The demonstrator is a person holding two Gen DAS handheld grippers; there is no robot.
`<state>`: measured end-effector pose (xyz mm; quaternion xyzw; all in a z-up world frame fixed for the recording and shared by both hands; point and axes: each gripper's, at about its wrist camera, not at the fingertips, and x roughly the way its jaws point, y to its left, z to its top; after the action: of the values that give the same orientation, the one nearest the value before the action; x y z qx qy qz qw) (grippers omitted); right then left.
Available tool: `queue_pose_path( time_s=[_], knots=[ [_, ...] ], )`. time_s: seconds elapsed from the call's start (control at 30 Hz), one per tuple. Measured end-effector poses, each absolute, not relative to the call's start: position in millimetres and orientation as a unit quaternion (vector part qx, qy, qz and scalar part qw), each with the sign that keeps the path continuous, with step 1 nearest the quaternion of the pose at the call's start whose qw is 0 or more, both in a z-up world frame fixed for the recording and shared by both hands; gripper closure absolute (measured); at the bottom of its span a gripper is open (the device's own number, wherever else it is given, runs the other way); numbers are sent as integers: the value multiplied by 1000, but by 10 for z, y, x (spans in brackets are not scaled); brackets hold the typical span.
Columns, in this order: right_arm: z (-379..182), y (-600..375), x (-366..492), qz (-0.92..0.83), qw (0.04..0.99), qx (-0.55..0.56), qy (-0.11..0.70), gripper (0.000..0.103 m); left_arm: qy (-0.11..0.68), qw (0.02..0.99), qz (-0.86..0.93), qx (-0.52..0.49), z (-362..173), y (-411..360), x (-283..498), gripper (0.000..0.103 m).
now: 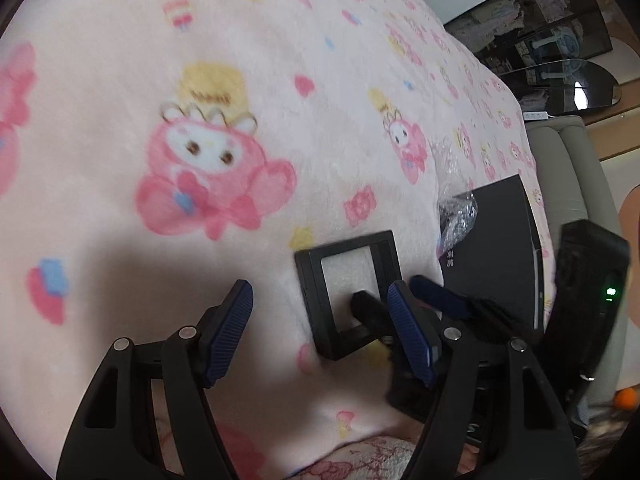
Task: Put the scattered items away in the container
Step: 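Grasp the black square frame by its edge with the left gripper, then lift the black frame with the left gripper and carry it over the box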
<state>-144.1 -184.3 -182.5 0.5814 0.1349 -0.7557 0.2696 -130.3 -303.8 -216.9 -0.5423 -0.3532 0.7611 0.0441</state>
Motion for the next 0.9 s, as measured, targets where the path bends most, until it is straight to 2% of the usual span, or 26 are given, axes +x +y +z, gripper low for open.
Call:
queue_pose_path(
  time_s=[0.2,0.27,0.3,0.33,0.47,0.57,0.9],
  knots=[
    [-2041,-1823,-1536,-727,285,616,105,36,-396,78,723,-561,-2390,-3045,-1395,35],
    [-2035,-1828,-1527,-724,295,616,101,40,-394,83,722,-562,-2383,-3023,-1406,44],
    [-2031,-1831,-1517,-721,300,616,100,46,-393,90,723,-561,-2364,-3006,-1406,55],
    [-2027,-1834,-1501,-718,306,617,98,53,-383,88,728,-562,-2327,-2976,-1402,58],
    [-1949,-1819,-1402,-716,321,612,96,57,-331,58,757,-560,-2129,-2906,-1351,70],
    [-1825,-1738,-1341,-714,333,611,74,63,-316,53,771,-550,-1954,-2879,-1240,71],
    [-1244,-1385,-964,-731,359,579,44,64,-311,58,800,-510,-1373,-2641,-729,71]
  ],
)
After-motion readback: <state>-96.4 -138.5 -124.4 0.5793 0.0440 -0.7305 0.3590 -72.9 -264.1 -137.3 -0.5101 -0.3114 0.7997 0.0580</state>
